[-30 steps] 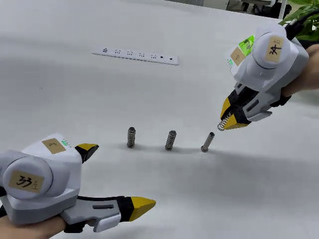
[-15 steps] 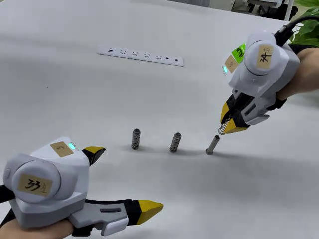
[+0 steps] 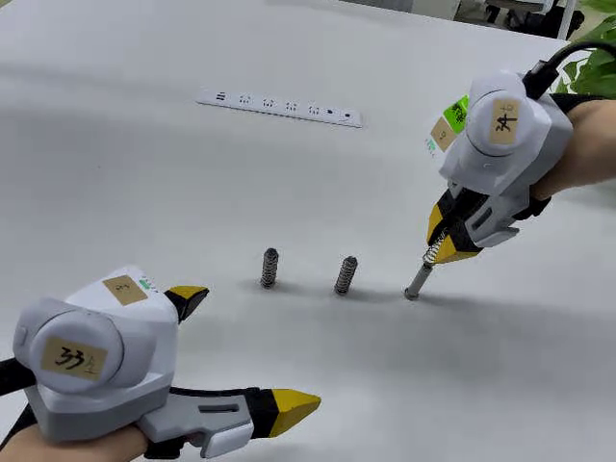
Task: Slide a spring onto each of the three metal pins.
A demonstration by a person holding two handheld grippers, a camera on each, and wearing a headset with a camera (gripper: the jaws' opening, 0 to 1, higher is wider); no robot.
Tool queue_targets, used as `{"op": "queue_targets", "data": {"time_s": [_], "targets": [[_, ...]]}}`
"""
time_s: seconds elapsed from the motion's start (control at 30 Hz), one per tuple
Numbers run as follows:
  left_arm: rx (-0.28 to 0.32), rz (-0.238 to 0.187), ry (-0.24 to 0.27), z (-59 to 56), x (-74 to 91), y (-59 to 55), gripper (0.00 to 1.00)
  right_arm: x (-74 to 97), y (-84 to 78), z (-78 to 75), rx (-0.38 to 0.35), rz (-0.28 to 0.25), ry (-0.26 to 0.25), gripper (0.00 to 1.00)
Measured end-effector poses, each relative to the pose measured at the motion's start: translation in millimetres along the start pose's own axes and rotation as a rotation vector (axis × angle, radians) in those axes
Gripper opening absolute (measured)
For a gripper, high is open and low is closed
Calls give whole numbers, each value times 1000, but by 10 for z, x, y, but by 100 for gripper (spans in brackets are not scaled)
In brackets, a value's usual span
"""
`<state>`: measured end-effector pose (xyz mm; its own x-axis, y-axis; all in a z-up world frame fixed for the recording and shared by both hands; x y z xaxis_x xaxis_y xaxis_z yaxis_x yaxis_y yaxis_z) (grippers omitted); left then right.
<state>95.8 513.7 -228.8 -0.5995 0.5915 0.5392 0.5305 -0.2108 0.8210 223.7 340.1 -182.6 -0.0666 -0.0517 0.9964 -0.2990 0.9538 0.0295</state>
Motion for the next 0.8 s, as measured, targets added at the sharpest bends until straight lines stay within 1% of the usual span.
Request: {"op": "queue_targets", "data": {"time_s": [0.23, 0.4, 0.47, 0.53, 0.8], "targets": [[3, 5, -9, -31, -13, -29, 100, 9, 4, 30, -1, 4, 4, 12], [6, 5, -13, -42, -15, -39, 100, -21, -13, 3, 2, 6, 1, 12], [8, 5, -13, -42, -12, -45, 100, -28, -14, 16, -2, 8, 7, 12], [7, 8, -14, -44, -10, -54, 100, -52, -36, -10, -1, 11, 9, 12], [12, 15, -17, -47, -16, -83, 100, -68, -38, -29, 1, 9, 10, 13]]}}
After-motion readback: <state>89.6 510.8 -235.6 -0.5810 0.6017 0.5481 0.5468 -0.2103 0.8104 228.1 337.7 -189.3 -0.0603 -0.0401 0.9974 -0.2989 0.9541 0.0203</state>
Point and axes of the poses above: the centre of the closed fingertips' face, and the gripper's own axes: x roughly backward along the fingers, z roughly to its left, y roughly out of its top, the point moved 4 cm from there along x, roughly backward along the fingers, and after that the axes turned 6 degrees about z, right-handed, at the moved point
